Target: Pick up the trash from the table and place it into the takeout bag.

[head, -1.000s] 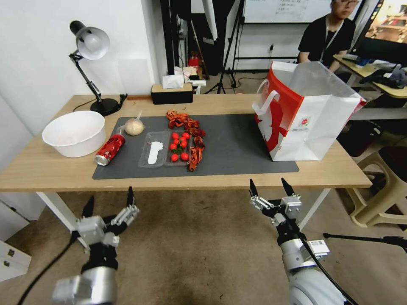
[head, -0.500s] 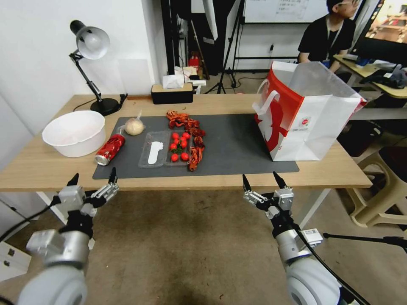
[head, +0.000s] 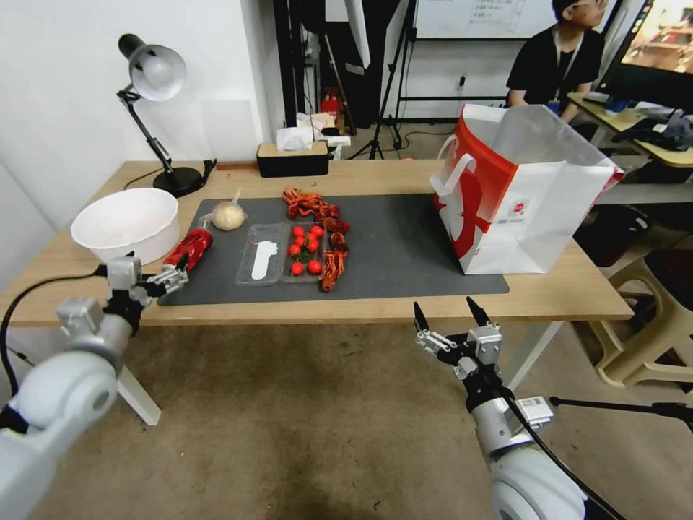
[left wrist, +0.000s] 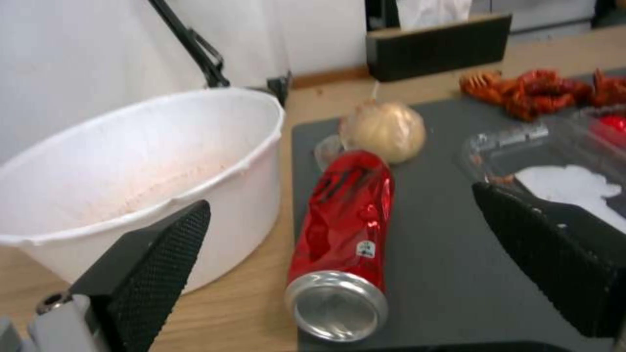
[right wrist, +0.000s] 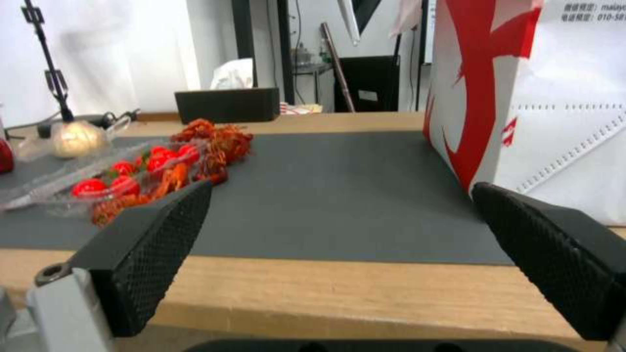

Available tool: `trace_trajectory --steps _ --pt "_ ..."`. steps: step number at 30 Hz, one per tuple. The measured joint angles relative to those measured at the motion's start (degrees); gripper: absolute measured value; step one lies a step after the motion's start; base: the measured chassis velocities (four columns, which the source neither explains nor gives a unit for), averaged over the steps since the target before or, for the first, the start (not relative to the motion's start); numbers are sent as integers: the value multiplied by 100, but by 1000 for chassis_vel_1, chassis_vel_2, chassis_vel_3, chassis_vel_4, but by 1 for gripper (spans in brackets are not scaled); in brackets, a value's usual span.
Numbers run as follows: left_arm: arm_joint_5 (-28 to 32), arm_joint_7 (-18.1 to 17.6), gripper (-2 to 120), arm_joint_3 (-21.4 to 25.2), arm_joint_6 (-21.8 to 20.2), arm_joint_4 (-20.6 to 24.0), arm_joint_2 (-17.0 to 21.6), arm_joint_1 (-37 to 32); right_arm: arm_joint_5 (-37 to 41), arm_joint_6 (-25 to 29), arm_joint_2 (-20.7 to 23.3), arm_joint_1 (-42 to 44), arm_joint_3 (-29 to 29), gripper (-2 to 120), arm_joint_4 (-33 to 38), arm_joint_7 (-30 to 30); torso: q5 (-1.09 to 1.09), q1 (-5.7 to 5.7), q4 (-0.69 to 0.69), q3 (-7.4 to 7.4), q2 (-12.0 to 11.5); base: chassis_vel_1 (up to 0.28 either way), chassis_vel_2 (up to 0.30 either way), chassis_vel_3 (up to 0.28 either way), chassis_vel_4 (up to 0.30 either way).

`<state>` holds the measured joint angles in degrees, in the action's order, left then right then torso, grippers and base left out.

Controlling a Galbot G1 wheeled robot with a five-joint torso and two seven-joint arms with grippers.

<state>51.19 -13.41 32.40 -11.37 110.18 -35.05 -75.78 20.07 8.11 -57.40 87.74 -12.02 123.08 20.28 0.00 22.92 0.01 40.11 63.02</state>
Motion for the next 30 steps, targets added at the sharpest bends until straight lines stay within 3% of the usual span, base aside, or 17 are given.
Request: trace_trajectory --steps 6,10,17,30 --pt "641 84 100 -309 -862 -152 190 513 -94 32 -9 7 -24 100 -65 -2 1 0 -1 0 0 0 0 0 0" --pt "868 34 100 -634 -1133 -367 223 871 -145 40 -9 -9 -24 100 -95 -5 0 0 0 -1 0 0 0 0 0" --pt "1052 -156 100 -1074 -1261 -755 172 1487 -231 89 -2 3 -24 100 -139 -13 0 0 -1 0 0 0 0 0 0" --pt "1112 -217 100 -1256 -1276 -999 125 1751 -259 116 3 14 -28 100 -167 -15 0 -1 0 -1 0 0 0 0 0"
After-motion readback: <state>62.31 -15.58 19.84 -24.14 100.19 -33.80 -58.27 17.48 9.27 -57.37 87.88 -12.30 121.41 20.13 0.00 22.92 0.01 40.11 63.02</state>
